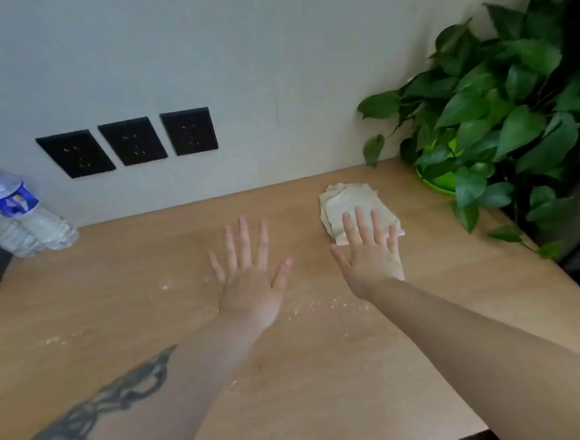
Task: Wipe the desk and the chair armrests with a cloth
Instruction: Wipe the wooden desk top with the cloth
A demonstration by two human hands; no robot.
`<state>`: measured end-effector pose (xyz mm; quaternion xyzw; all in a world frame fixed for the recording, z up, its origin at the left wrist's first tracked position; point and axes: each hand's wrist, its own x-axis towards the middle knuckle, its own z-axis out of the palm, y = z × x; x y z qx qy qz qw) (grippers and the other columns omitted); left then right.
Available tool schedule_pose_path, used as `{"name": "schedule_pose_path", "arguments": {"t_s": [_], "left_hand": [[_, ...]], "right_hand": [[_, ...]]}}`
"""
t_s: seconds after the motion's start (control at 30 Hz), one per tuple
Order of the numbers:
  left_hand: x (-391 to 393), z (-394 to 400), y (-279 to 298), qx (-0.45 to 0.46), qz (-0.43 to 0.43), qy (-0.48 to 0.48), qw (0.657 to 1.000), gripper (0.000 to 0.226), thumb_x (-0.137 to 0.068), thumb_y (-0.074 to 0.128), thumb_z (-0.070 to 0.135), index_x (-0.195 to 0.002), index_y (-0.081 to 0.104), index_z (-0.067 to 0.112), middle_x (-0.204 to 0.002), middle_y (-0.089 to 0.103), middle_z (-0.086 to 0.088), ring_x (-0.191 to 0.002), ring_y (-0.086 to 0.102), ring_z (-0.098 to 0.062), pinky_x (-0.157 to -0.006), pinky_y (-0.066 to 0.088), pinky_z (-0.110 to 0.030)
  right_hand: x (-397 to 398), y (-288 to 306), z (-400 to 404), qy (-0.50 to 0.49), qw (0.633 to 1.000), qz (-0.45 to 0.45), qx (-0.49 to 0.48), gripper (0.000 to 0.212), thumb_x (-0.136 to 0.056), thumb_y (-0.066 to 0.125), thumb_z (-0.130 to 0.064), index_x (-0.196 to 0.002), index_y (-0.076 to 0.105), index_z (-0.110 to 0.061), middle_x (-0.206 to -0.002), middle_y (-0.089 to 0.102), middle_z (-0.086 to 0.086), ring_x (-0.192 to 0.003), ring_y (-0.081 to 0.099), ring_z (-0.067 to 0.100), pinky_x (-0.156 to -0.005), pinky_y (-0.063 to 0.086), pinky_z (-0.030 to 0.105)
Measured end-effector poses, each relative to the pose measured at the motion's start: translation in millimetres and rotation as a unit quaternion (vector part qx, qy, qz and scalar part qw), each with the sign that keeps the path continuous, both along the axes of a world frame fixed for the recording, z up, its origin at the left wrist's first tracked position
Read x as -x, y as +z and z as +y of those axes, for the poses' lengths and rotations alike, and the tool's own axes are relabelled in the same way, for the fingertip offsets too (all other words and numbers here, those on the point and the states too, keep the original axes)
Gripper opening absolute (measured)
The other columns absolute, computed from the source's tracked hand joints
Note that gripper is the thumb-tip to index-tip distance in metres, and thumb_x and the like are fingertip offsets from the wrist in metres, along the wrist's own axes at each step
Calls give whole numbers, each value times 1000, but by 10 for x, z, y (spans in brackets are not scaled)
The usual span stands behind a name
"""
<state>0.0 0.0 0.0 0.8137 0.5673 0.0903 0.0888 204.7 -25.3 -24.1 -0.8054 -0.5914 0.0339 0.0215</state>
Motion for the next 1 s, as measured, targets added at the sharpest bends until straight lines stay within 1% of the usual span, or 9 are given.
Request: {"name": "schedule_pose_path", "arguments": {"t_s": [0.17,0.27,0.33,0.53,0.67,0.8,0.9,0.93,1.0], "left_hand": [[191,-239,-626,56,33,-20,998,67,-89,-1,62,-148,-11,31,-155,-24,8,-138,-32,-10,-115,-15,-41],[325,-562,-795,70,78,-175,979,63,-92,28,57,-147,26,27,-156,22,5,-145,6,-12,-112,10,-37],[358,-705,-866,56,77,-224,970,65,-80,47,54,-137,48,23,-145,45,3,-137,28,-11,-107,21,-35],[381,-739,-973,6,61,-208,976,63,-84,47,52,-140,44,22,-149,38,5,-136,36,-15,-105,26,-40],[397,-778,-977,4,44,-197,979,60,-90,41,49,-143,38,21,-152,33,6,-139,31,-14,-106,24,-39],[408,-798,-939,15,45,-191,981,59,-92,38,49,-145,34,23,-154,29,7,-141,27,-13,-107,23,-38],[475,-801,-933,21,57,-200,978,61,-93,38,49,-147,30,22,-155,27,6,-142,24,-12,-109,21,-38],[524,-806,-923,23,57,-197,978,61,-93,39,49,-147,30,22,-155,27,6,-142,24,-12,-109,21,-38],[646,-804,-921,21,56,-191,980,61,-93,38,50,-147,30,22,-155,27,6,-142,24,-12,-109,21,-38]], "right_hand": [[-303,-403,456,-5,994,64,88,73,-94,23,-60,-150,-8,-25,-158,-20,1,-142,-22,26,-116,-9,47],[-431,-488,778,-3,991,87,104,87,-84,34,-72,-149,-6,-30,-158,-18,2,-142,-21,29,-114,-10,50],[-450,-541,922,-10,988,84,126,89,-80,35,-76,-148,-5,-35,-158,-19,3,-142,-21,32,-113,-8,54],[-398,-676,962,-17,996,42,71,52,-99,15,-44,-148,0,-38,-160,-7,-1,-145,-10,28,-115,-1,54],[-527,-592,720,87,993,32,68,52,-101,18,-28,-149,-1,-34,-160,-3,-8,-146,-5,18,-118,2,41],[-669,-446,71,143,983,89,73,48,-102,20,-32,-148,8,-40,-157,8,-19,-144,1,5,-115,9,27],[-603,-344,-457,69,990,123,30,48,-95,17,-53,-143,11,-53,-137,36,-29,-126,40,-1,-86,43,26],[-572,-309,-576,59,994,86,20,51,-91,16,-58,-142,11,-54,-122,49,-29,-105,56,2,-70,49,27],[-577,-280,-643,74,997,5,-10,56,-87,21,-64,-140,27,-47,-97,65,-20,-72,63,10,-53,48,28]]}}
